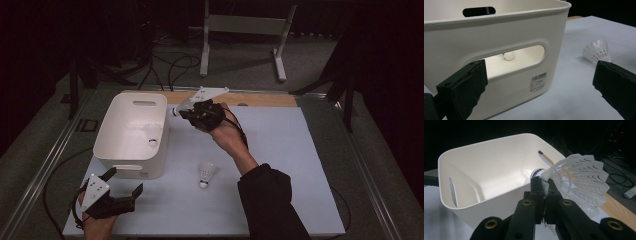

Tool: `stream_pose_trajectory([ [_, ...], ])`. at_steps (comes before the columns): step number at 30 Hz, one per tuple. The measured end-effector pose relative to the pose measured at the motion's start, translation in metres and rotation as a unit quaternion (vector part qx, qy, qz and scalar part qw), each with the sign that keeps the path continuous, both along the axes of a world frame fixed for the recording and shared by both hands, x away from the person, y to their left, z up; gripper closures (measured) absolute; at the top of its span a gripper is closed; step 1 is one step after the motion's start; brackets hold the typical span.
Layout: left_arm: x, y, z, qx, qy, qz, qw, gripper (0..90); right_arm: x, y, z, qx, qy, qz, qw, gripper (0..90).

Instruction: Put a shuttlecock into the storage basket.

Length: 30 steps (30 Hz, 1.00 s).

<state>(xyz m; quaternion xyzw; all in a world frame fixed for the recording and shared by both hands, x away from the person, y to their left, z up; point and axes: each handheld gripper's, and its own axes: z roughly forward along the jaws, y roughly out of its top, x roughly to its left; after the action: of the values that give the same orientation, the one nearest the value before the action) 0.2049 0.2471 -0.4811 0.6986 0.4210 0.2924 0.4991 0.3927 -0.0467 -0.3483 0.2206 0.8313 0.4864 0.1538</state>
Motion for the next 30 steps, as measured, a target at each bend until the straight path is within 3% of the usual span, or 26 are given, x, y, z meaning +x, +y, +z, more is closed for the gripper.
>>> stream_pose_trajectory([
  [30,0.000,0.000,0.000,0.000,0.000,0.000,1.0000,0.2,-0.005,0.018,0.001,0.002,-0.004,0.017,0.9998,88.2],
])
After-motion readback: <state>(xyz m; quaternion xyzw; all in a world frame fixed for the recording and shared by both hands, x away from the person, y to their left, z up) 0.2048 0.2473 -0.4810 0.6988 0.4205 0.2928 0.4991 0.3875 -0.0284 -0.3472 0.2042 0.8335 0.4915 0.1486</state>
